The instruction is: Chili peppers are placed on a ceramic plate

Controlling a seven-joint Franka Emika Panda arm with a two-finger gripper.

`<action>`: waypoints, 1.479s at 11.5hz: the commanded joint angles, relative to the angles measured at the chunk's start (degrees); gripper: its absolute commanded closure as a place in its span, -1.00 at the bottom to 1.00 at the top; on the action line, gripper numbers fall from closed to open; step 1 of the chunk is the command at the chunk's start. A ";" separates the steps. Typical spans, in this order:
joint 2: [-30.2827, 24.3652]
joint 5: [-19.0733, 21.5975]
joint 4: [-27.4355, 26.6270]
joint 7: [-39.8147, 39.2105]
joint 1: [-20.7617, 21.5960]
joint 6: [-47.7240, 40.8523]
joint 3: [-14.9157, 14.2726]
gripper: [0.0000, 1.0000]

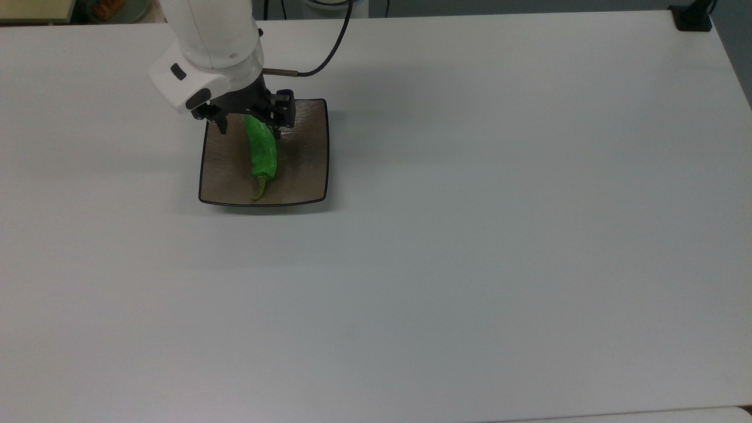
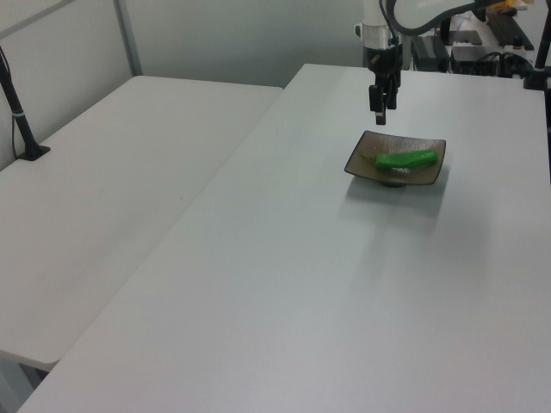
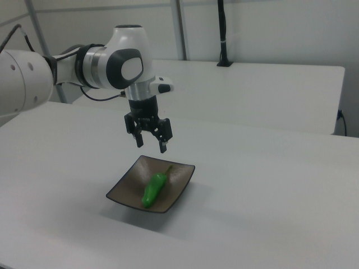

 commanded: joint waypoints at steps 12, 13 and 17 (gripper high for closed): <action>-5.66 4.94 5.04 0.37 7.32 -9.39 -3.66 -1.00; -7.42 4.94 4.50 0.46 9.86 -8.96 -6.29 -1.00; -15.77 4.94 -2.25 1.16 19.34 -9.04 -15.07 -1.00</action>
